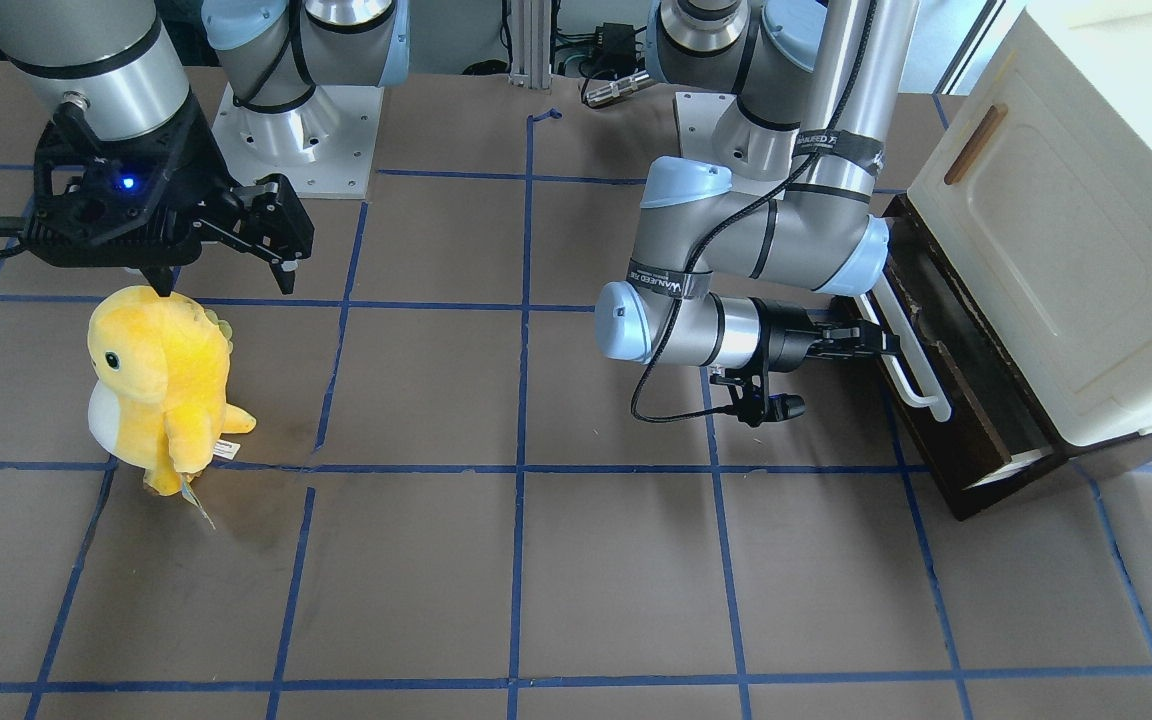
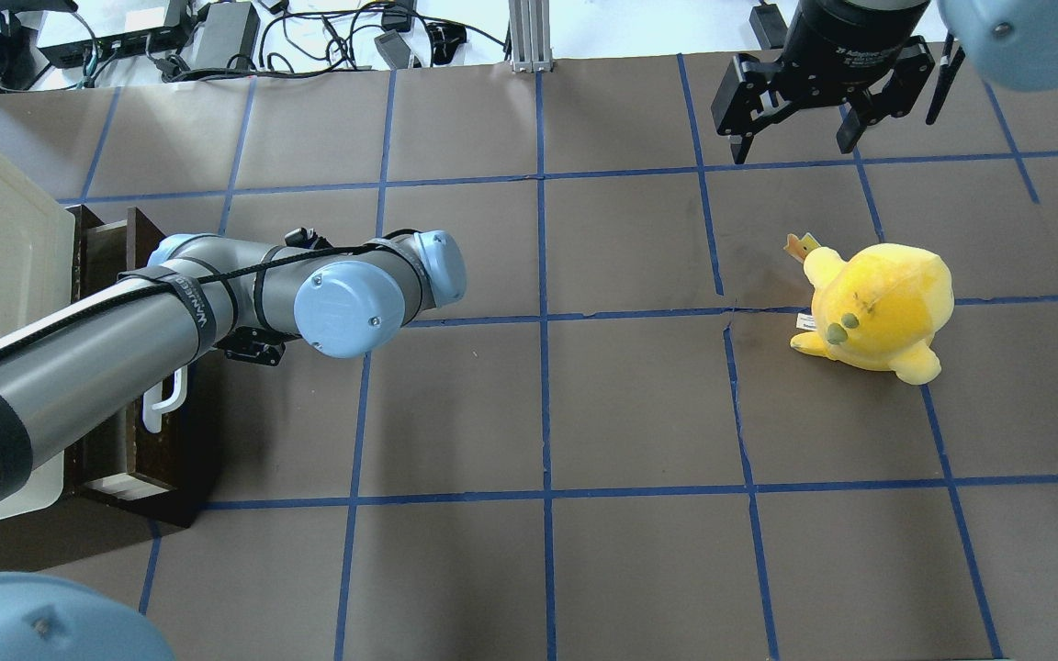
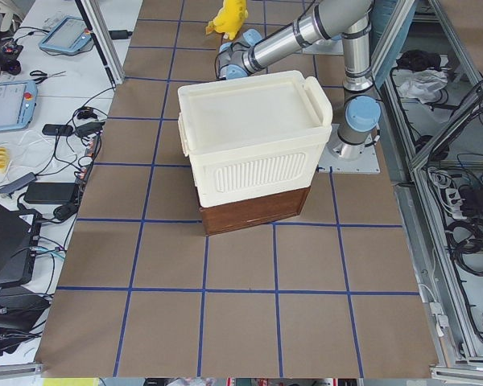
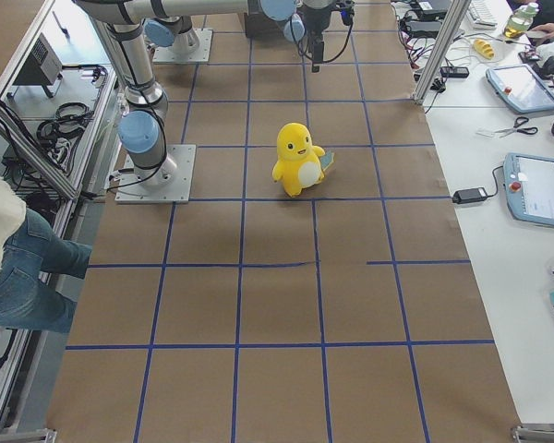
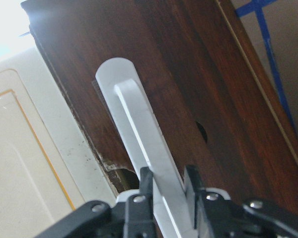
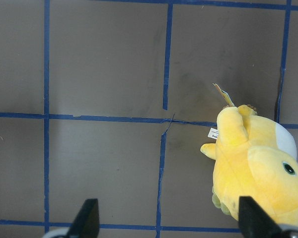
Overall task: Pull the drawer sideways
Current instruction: 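Keep pulling the drawer handle farther out with the left gripper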
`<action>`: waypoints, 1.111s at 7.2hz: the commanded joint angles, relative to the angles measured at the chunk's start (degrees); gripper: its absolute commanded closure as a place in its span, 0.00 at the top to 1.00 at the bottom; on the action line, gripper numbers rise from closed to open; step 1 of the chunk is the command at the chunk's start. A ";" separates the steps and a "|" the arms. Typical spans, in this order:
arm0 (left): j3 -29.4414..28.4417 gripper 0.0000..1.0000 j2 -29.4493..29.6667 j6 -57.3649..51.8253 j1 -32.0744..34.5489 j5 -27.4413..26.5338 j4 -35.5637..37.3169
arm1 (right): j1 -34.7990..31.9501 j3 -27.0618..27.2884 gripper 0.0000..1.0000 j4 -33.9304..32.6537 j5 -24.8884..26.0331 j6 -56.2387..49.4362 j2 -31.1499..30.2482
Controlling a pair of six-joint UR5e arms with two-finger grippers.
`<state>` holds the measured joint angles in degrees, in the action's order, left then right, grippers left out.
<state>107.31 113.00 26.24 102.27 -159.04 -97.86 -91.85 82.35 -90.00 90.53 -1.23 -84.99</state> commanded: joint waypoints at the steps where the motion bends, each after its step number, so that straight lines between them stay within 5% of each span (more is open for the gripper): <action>1: 0.00 0.87 -0.06 -0.30 -0.05 -0.31 -0.05 | 0.00 0.00 1.00 0.00 0.00 0.00 0.00; 2: 0.00 0.97 -0.06 -0.31 -0.05 -0.31 -0.05 | 0.00 0.00 1.00 0.00 0.00 0.00 0.00; 5: -0.17 0.95 0.21 -0.48 -0.66 -0.40 -0.05 | 0.00 0.00 1.00 0.00 0.00 0.00 0.00; 6: -0.52 0.85 0.38 -0.48 -1.97 -0.40 -0.05 | 0.00 0.00 1.00 0.00 0.00 0.00 0.00; 7: -0.52 0.53 0.73 -0.48 -2.77 -0.14 -0.05 | 0.00 0.00 1.00 0.00 0.00 0.00 0.00; 8: -0.61 0.47 0.91 -0.40 -2.77 0.39 -0.05 | 0.00 0.00 1.00 0.00 0.00 0.00 0.00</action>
<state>106.82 113.62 25.77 99.96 -159.14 -97.91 -91.85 82.35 -90.00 90.53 -1.23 -84.99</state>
